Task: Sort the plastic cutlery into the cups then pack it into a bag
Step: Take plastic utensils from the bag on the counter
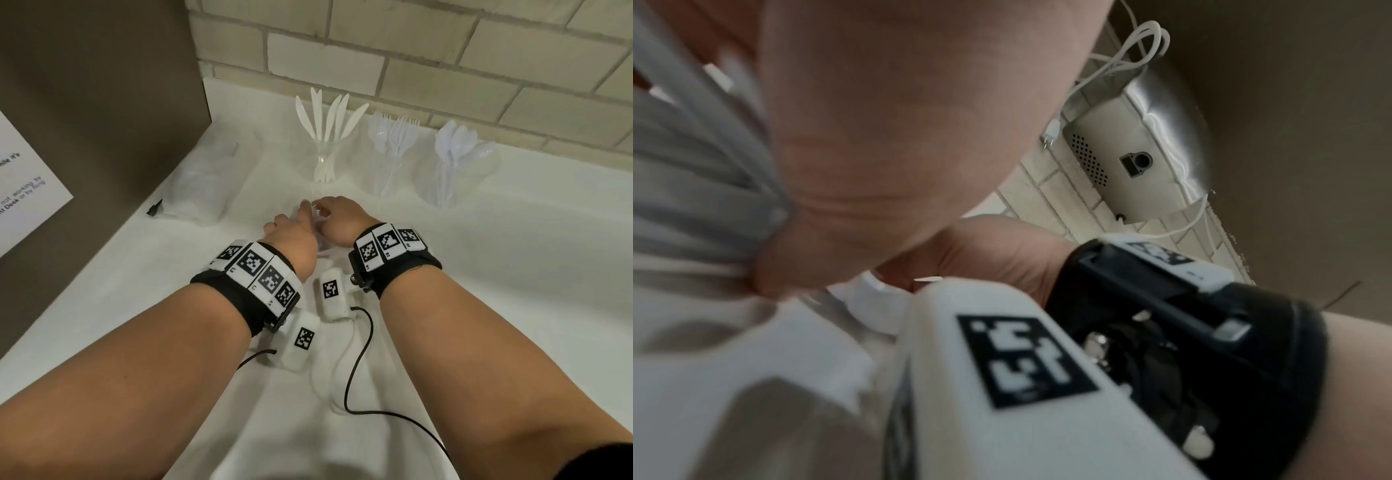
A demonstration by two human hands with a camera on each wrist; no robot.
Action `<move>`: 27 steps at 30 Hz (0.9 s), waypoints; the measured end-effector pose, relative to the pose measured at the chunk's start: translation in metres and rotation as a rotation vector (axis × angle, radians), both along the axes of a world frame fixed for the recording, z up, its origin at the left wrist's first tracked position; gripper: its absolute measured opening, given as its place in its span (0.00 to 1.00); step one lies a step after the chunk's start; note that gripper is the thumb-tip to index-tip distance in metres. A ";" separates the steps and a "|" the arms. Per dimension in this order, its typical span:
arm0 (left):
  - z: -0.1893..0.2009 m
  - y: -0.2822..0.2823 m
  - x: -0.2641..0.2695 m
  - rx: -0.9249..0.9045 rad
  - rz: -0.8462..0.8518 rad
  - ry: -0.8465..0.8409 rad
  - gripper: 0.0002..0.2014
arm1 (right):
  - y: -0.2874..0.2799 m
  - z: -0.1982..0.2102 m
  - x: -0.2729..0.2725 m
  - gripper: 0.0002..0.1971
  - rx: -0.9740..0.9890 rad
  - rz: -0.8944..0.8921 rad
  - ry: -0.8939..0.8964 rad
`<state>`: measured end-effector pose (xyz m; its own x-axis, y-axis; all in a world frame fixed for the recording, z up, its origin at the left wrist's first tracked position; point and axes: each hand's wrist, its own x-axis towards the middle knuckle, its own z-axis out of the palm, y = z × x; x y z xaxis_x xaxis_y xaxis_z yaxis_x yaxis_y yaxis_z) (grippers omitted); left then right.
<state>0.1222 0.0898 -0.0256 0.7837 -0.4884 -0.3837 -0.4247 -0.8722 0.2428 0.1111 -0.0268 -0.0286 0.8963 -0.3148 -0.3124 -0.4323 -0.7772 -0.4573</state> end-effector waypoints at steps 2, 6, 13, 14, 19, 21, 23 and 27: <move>0.000 -0.003 -0.001 0.014 0.009 -0.017 0.44 | 0.001 0.003 0.000 0.28 -0.004 0.014 0.025; -0.001 -0.005 0.001 0.027 0.026 -0.026 0.43 | 0.000 0.009 -0.005 0.23 -0.006 0.010 0.023; -0.006 -0.001 0.004 0.101 -0.040 -0.051 0.47 | -0.004 0.015 -0.011 0.23 -0.029 0.017 0.082; -0.006 0.000 0.005 0.102 -0.054 -0.047 0.48 | -0.004 0.015 -0.012 0.23 -0.014 0.009 0.076; -0.004 0.001 0.009 0.117 -0.096 -0.021 0.44 | 0.000 0.021 -0.020 0.24 0.083 -0.005 0.064; -0.004 0.000 0.011 0.110 -0.104 -0.011 0.42 | 0.001 0.023 -0.022 0.25 0.113 -0.027 0.054; -0.005 0.001 0.013 0.100 -0.117 -0.013 0.41 | 0.000 0.022 -0.023 0.25 0.143 -0.087 0.018; -0.002 0.008 0.015 0.044 -0.123 -0.014 0.41 | -0.004 0.021 -0.027 0.27 0.229 -0.228 -0.078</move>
